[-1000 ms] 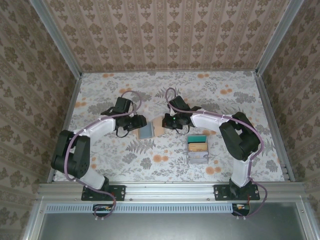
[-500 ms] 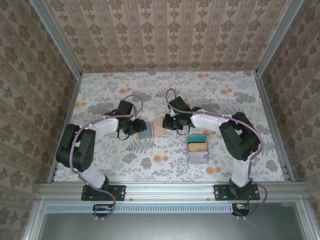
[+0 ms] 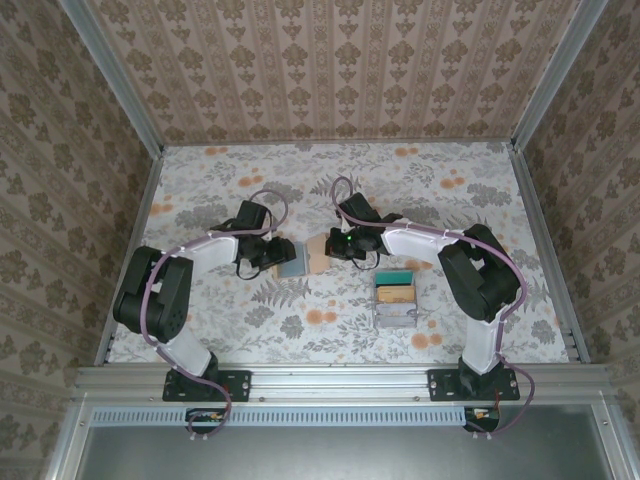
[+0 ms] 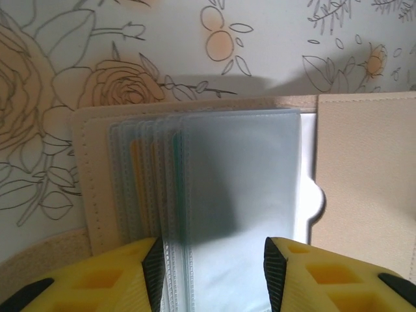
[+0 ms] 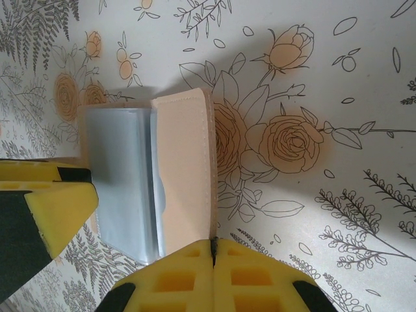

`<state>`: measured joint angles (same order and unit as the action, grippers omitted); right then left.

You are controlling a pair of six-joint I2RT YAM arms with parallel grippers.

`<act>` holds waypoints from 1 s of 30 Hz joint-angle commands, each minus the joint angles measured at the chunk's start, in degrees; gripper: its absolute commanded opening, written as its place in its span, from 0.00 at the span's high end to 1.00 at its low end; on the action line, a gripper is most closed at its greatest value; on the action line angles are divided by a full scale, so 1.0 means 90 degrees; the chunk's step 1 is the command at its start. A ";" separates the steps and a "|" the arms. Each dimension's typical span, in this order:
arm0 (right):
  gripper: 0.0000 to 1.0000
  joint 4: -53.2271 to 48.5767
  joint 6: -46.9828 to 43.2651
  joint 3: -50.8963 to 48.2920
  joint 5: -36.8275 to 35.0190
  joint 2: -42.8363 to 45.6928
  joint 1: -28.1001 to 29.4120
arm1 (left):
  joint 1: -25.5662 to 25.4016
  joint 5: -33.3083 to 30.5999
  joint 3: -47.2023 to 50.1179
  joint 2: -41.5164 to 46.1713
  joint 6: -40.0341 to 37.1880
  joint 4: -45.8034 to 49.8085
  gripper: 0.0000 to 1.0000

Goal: Take the credit cards out of the card holder

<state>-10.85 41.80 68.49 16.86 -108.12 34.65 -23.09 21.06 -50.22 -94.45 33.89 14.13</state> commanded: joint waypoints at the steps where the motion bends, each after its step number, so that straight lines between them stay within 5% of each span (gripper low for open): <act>1: 1.00 -0.0059 0.0009 0.0005 -0.0017 -0.0057 -0.0012 | -0.0154 0.0514 -0.0078 0.0104 -0.0042 -0.0227 0.53; 15: 1.00 -0.0091 0.0017 0.0022 -0.0038 -0.0056 -0.0002 | -0.0298 0.0457 -0.0311 0.0090 -0.0261 0.0058 0.36; 23: 1.00 -0.0108 0.0004 0.0038 -0.0038 -0.0043 0.0003 | -0.0161 -0.0396 -0.0559 0.0480 -0.0559 0.0917 0.37; 30: 1.00 -0.0126 -0.0021 0.0027 -0.0028 -0.0028 0.0000 | -0.0181 -0.0066 -0.0592 0.0356 -0.0487 0.0642 0.39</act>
<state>-10.87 41.80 68.49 16.86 -108.12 34.65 -24.69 19.31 -54.41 -91.29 30.35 19.75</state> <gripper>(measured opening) 0.066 0.609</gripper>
